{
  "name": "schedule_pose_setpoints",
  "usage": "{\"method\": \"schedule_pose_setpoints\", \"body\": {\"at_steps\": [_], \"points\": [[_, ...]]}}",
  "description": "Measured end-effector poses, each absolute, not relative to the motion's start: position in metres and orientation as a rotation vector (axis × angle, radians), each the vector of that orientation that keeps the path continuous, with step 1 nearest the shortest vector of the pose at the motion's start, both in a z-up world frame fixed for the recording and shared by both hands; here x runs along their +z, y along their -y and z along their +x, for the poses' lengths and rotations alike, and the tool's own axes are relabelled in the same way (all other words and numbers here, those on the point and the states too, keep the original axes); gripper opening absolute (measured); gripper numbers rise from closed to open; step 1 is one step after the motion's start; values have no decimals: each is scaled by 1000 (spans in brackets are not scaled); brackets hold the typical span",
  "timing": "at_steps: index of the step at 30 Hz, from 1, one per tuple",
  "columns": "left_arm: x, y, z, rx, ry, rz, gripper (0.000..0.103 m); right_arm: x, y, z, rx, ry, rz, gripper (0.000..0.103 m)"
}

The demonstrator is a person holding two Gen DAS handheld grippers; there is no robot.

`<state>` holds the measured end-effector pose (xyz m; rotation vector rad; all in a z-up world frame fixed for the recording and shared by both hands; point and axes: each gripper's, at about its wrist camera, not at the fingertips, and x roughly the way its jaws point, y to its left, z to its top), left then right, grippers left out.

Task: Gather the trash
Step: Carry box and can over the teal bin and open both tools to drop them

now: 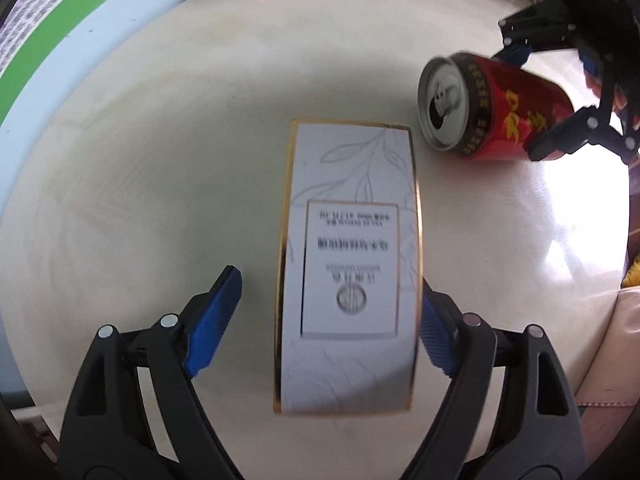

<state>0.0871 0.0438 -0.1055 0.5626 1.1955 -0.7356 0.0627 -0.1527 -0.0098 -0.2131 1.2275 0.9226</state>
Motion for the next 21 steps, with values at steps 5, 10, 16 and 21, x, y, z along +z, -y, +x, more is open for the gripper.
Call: {"method": "schedule_pose_setpoints", "body": {"at_steps": [5,10,16,21], "points": [[-102,-38,99,-774,-1171,572,59,-10,156,53,910,-1224,-177,66],[-92,-39,108,-751,-1165,596,47,-6,160,45,902,-1205,-174,66],[-74,-47,108,-700,-1145,572,47,4,161,32,897,-1174,-179,66],[-61,-60,98,-654,-1109,589,47,11,154,21,919,-1153,-212,66]]}}
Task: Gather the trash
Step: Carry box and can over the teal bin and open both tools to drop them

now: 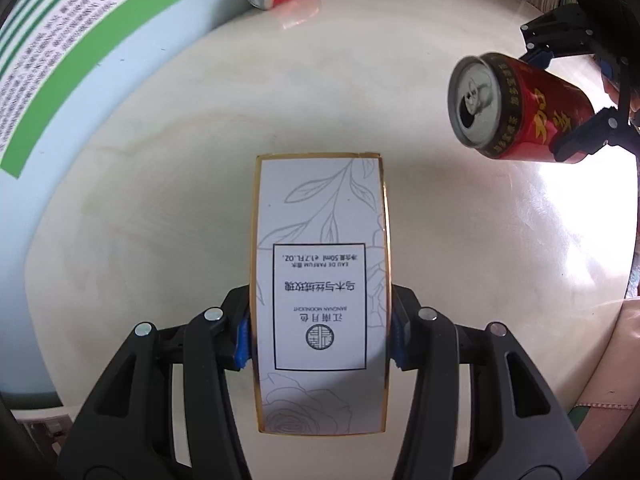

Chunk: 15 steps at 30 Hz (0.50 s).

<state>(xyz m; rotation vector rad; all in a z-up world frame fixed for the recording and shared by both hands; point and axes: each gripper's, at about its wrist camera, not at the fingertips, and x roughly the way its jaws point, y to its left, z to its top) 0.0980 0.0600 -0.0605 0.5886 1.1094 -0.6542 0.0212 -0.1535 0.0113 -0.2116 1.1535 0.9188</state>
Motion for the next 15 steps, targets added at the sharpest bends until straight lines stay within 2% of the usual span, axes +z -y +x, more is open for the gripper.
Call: {"method": "schedule_pose_setpoints", "body": {"at_steps": [8,15], "points": [[-41,-103,59,-492,-1077,506,47,27,115,3,1064,-1112,-281,66],[-34,-208,-46,-210,-1085,206,47,30,5,-42,1391,-1100,-421,66]]}}
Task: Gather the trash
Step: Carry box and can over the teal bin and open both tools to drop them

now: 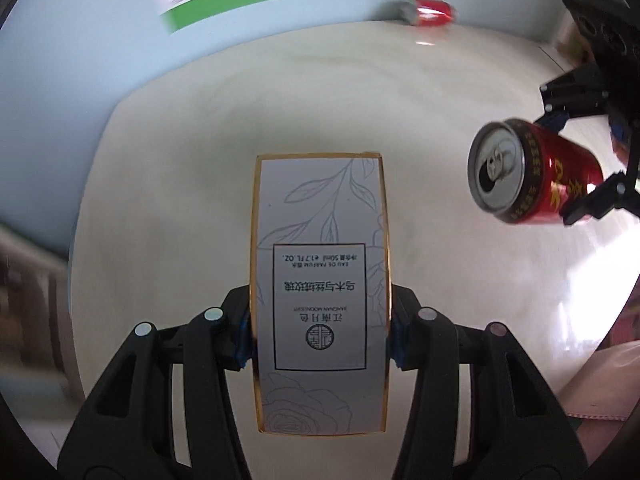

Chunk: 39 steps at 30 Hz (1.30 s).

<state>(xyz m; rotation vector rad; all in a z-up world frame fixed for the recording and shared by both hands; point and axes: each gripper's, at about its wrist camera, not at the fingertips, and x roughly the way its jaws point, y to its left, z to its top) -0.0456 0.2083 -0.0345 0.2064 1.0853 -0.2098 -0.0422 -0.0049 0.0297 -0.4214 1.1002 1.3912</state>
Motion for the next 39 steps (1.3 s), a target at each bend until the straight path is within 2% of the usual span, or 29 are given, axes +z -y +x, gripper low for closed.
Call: {"method": "schedule_pose_setpoints", "body": {"at_steps": [10,19,30,39], "points": [[-91,-377,-282,209,-1186,-167,47,20,-202,-202,1821,-1051,-677,66],[-147,-449,-430,362,-1258,-364,47,-23,-327,-346,1988,-1118,-818,66],[-220,-471,-469,386,-1332,-510,47,-93,-372,-416,1934,-1261,-992,66],[-296,-490,-467,354,-1360,-583,47,-176,-388,-416,1824,-1428,-1018,66]]}}
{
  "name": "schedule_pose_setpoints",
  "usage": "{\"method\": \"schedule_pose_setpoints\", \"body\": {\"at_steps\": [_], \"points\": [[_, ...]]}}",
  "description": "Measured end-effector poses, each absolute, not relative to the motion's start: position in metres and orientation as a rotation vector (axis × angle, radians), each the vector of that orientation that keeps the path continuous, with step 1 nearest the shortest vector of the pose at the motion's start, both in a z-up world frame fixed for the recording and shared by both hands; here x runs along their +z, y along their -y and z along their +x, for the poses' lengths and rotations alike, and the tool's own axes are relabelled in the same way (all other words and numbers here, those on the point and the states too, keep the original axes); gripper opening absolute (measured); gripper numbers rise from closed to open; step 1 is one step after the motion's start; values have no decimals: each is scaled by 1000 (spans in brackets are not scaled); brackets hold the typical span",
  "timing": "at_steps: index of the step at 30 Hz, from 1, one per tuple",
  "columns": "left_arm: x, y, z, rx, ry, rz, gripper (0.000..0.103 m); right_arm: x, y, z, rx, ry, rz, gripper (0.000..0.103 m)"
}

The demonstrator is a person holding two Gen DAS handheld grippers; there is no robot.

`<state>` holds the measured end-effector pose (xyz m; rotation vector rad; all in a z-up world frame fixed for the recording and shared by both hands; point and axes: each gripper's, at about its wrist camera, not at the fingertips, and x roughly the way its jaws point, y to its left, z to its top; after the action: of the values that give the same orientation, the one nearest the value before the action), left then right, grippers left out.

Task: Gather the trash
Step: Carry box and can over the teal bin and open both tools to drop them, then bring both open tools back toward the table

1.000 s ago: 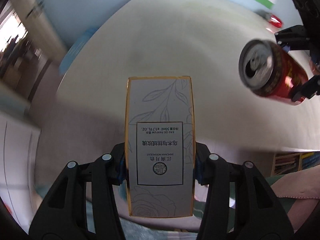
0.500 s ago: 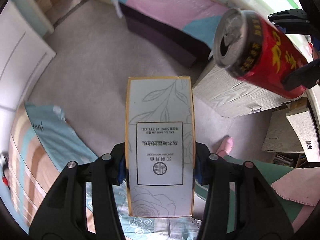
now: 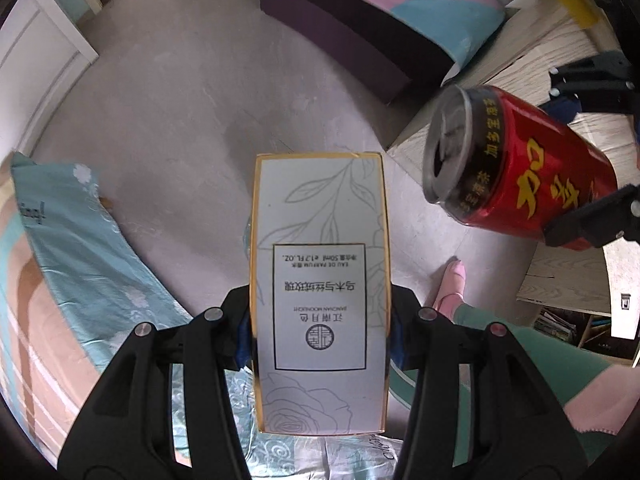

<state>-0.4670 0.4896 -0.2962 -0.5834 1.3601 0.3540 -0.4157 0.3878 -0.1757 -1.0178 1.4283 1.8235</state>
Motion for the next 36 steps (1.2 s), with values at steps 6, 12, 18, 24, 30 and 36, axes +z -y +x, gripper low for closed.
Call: {"method": "schedule_pose_setpoints", "body": {"at_steps": [6,12,18,24,30,36], "points": [[-371,-505,-462,337,-1390,-676,47,-250,-400,-413,1736,-1508,-1000,66],[-442,-514,-460,320,-1427,-780,47,-317,-409,-415,1657,-1588,-967,66],[-482,-506,-459,317,-1471,-818,47,-346,-416,-420,1640,-1617,-961,67],[-499,-504,-462,337,-1492,-858,53,-367,-418,-416,1583,-1642,-951,71],[-497,-497,-463,330,-1504,-838,54,-362,-412,-404,1582,-1641,-922,71],[-477,-491,-467,339,-1485,-836,58,-331,-402,-394,1604,-1578,-931,77]]}}
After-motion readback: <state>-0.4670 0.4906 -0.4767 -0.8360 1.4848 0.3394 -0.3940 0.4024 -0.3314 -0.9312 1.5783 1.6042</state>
